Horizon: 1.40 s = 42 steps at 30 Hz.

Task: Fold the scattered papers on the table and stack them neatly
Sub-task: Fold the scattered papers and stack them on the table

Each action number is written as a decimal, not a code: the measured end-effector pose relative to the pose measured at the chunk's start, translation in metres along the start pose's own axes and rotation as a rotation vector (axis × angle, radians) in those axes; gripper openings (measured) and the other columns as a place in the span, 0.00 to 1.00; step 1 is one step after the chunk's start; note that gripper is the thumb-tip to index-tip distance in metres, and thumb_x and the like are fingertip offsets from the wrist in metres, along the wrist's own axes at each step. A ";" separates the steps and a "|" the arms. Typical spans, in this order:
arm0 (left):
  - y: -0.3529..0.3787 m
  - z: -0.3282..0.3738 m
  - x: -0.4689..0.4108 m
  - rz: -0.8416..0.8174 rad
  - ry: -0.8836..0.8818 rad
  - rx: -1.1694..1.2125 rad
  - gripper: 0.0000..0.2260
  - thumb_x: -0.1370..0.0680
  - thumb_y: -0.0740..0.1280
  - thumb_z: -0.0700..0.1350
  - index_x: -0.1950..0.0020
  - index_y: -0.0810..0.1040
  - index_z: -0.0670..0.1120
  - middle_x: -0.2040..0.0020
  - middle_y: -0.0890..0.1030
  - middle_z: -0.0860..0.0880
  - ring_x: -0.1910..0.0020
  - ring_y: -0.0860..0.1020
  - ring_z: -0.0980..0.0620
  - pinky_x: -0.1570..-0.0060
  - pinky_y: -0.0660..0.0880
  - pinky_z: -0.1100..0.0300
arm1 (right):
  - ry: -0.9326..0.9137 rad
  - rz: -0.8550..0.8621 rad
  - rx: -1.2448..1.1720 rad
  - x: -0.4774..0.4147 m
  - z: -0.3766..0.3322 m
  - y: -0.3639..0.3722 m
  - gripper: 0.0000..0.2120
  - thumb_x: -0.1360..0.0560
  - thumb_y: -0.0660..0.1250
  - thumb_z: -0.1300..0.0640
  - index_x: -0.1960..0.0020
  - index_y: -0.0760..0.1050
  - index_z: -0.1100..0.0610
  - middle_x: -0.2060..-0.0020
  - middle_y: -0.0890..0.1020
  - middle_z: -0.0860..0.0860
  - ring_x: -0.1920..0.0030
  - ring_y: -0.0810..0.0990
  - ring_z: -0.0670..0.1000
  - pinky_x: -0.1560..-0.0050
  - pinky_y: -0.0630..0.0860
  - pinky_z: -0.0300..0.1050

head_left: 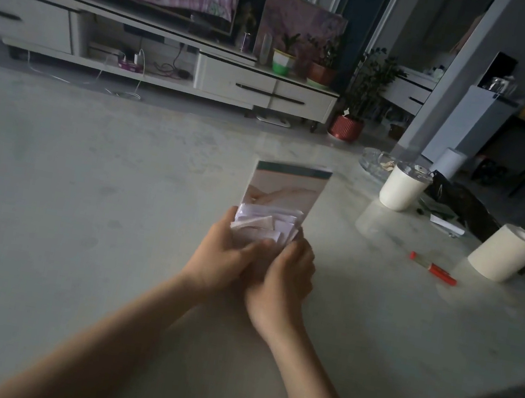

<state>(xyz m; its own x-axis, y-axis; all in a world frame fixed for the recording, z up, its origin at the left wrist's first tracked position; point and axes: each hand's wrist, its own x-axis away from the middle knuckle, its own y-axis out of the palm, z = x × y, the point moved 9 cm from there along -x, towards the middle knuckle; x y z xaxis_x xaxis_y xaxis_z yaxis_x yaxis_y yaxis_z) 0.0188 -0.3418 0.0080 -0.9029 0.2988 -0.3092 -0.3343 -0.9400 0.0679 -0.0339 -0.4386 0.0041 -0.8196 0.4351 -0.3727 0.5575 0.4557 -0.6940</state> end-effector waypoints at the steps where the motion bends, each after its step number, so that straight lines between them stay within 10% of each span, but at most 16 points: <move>1: 0.002 0.000 0.000 0.006 0.018 -0.032 0.19 0.33 0.72 0.44 0.44 0.73 0.45 0.50 0.81 0.50 0.52 0.80 0.60 0.50 0.75 0.68 | -0.015 -0.043 0.036 0.002 -0.001 0.006 0.39 0.25 0.62 0.52 0.25 0.42 0.63 0.27 0.55 0.58 0.28 0.57 0.56 0.31 0.54 0.46; 5: 0.001 0.002 0.000 0.052 0.070 -0.100 0.19 0.34 0.73 0.45 0.45 0.73 0.49 0.50 0.80 0.56 0.54 0.78 0.67 0.51 0.73 0.72 | -0.076 -0.153 0.036 0.002 -0.005 0.018 0.40 0.23 0.59 0.54 0.26 0.34 0.66 0.25 0.48 0.59 0.26 0.55 0.57 0.28 0.54 0.47; 12: -0.016 0.000 0.009 0.166 -0.106 0.188 0.05 0.31 0.72 0.35 0.57 0.80 0.41 0.68 0.83 0.51 0.68 0.80 0.57 0.68 0.76 0.64 | 0.216 -0.060 -0.716 -0.004 0.019 -0.010 0.22 0.34 0.77 0.55 0.45 0.71 0.58 0.58 0.80 0.51 0.60 0.79 0.48 0.60 0.76 0.37; 18: -0.030 0.017 0.033 0.177 -0.238 0.403 0.08 0.31 0.71 0.39 0.53 0.80 0.42 0.60 0.84 0.45 0.62 0.82 0.50 0.62 0.80 0.58 | -0.033 -0.148 -0.706 0.010 -0.035 -0.016 0.21 0.30 0.73 0.54 0.42 0.67 0.47 0.47 0.80 0.51 0.50 0.81 0.51 0.52 0.79 0.48; 26: -0.186 0.072 0.113 0.542 -0.136 0.114 0.18 0.36 0.76 0.40 0.49 0.77 0.44 0.59 0.84 0.48 0.62 0.81 0.55 0.59 0.76 0.60 | -0.183 -0.519 -0.672 0.041 -0.139 0.039 0.23 0.33 0.73 0.67 0.46 0.68 0.49 0.55 0.76 0.47 0.55 0.77 0.49 0.52 0.75 0.42; 31: -0.274 0.095 0.149 0.640 -0.135 -0.421 0.54 0.40 0.81 0.45 0.25 0.49 0.52 0.34 0.67 0.46 0.37 0.69 0.49 0.35 0.65 0.52 | -0.441 -0.643 -0.489 0.062 -0.190 0.058 0.20 0.30 0.70 0.68 0.42 0.69 0.56 0.58 0.73 0.44 0.58 0.74 0.45 0.58 0.69 0.28; 34: -0.263 0.093 0.147 0.457 -0.062 -0.722 0.57 0.49 0.81 0.58 0.27 0.54 0.54 0.33 0.64 0.48 0.34 0.63 0.50 0.32 0.63 0.49 | -0.584 -0.685 -0.363 0.079 -0.199 0.070 0.21 0.30 0.68 0.69 0.42 0.68 0.54 0.51 0.73 0.50 0.53 0.73 0.47 0.55 0.68 0.31; 40: -0.248 0.077 0.145 0.489 0.034 -0.807 0.50 0.43 0.82 0.44 0.28 0.57 0.46 0.41 0.58 0.52 0.40 0.62 0.52 0.35 0.64 0.53 | -0.461 -0.597 -0.567 0.097 -0.174 0.091 0.41 0.26 0.67 0.66 0.27 0.47 0.41 0.29 0.60 0.48 0.32 0.65 0.44 0.32 0.64 0.37; 42: -0.250 0.074 0.145 0.521 0.055 -0.821 0.48 0.42 0.81 0.44 0.29 0.58 0.46 0.42 0.59 0.52 0.38 0.65 0.48 0.35 0.66 0.50 | -0.481 -0.510 -0.570 0.102 -0.169 0.088 0.43 0.26 0.67 0.67 0.31 0.43 0.37 0.32 0.59 0.47 0.35 0.66 0.40 0.37 0.61 0.24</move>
<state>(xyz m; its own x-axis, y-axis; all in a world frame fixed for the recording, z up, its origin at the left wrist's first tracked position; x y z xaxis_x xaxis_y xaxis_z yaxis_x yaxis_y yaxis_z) -0.0483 -0.0511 0.0164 -0.8631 -0.1757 -0.4734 0.4152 -0.7804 -0.4674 -0.0465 -0.2227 0.0091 -0.8808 -0.2384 -0.4092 -0.0126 0.8756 -0.4829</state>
